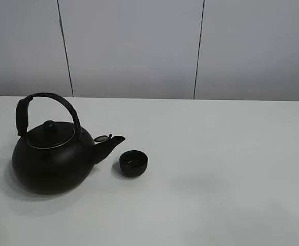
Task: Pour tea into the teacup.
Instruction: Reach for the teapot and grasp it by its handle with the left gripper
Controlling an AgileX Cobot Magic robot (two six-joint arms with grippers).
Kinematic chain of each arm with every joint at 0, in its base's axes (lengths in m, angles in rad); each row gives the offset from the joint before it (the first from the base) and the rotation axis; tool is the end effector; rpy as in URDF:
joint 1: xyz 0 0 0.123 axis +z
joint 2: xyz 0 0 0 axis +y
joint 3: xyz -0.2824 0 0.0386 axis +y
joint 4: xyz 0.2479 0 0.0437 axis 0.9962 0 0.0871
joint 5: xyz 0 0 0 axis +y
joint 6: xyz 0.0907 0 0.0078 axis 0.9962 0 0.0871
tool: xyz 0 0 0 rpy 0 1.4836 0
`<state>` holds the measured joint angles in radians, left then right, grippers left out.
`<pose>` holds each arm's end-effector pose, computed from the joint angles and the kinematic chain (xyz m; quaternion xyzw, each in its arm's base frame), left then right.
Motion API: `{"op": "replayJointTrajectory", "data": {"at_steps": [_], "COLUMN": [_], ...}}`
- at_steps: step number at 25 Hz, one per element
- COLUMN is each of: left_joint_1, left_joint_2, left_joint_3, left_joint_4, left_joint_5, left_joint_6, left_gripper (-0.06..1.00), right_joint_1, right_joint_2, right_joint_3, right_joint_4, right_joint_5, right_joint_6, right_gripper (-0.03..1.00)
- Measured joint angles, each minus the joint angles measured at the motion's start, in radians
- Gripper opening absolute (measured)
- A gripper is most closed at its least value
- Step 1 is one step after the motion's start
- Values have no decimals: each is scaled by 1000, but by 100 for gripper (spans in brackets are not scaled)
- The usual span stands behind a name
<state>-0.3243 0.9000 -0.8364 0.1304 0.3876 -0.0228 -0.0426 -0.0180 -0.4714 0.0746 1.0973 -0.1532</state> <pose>0.1814 -0.0563 0.3638 0.1587 0.8070 -0.0441 0.5671 -0.0057 0.0063 0.2664 -0.0497 0.8633 -0.0119 0.5021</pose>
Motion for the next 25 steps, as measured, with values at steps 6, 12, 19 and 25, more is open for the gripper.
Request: {"op": "replayJointTrajectory", "data": {"at_steps": [6,12,19,25], "left_joint_1": [0,44,161,211], "left_joint_2": [-18,-18,101,381], "left_joint_3": [274,504,582,582], "left_joint_4": [-1,38,122,201], "left_joint_5": [-233,-595,-799,-1064], "left_joint_6": [-66,-79,-84,-84], "left_gripper": [49,49,49,49], "right_joint_1": [0,0,0,0], "right_joint_2": [0,0,0,0], "right_joint_3": [0,0,0,0], "right_joint_4": [0,0,0,0], "right_joint_5": [0,-1,-1,-1], "right_joint_6": [0,0,0,0], "right_gripper": [51,51,51,51]}}
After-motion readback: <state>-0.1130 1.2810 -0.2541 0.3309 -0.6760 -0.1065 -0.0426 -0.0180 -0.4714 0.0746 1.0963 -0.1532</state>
